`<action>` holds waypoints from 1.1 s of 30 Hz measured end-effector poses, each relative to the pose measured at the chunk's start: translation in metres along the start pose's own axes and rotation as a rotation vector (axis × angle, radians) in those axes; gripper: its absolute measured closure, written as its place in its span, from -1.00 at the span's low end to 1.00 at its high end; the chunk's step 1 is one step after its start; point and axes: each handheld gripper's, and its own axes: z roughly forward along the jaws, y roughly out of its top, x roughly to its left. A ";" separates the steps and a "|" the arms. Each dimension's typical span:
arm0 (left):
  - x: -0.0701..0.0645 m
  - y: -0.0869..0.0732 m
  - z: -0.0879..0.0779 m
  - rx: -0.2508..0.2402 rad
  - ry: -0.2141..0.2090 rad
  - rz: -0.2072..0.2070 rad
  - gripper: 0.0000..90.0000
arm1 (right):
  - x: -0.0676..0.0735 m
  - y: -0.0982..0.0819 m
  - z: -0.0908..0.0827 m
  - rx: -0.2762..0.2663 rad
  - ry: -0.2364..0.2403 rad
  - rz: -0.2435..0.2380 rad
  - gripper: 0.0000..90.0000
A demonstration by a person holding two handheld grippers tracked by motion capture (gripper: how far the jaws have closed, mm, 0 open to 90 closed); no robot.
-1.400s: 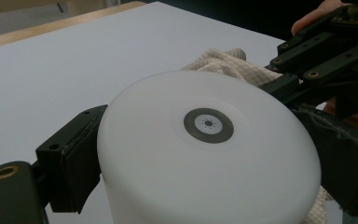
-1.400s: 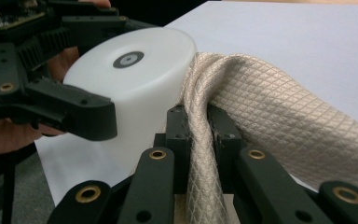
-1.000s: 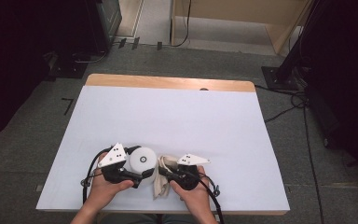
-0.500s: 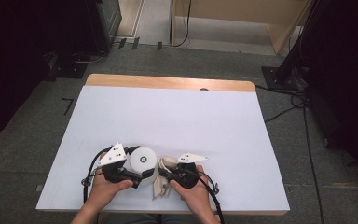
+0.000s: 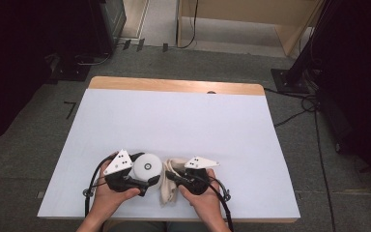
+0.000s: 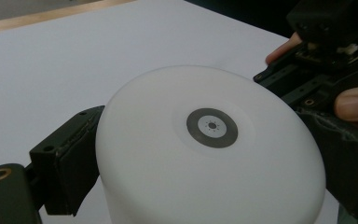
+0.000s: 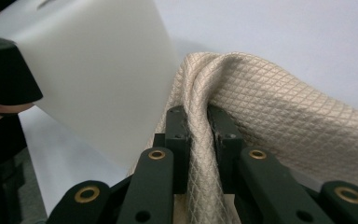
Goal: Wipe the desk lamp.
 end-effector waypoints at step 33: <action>-0.038 -0.007 -0.008 0.007 0.248 -0.050 -0.84 | -0.011 -0.002 -0.023 -0.022 -0.051 -0.007 0.78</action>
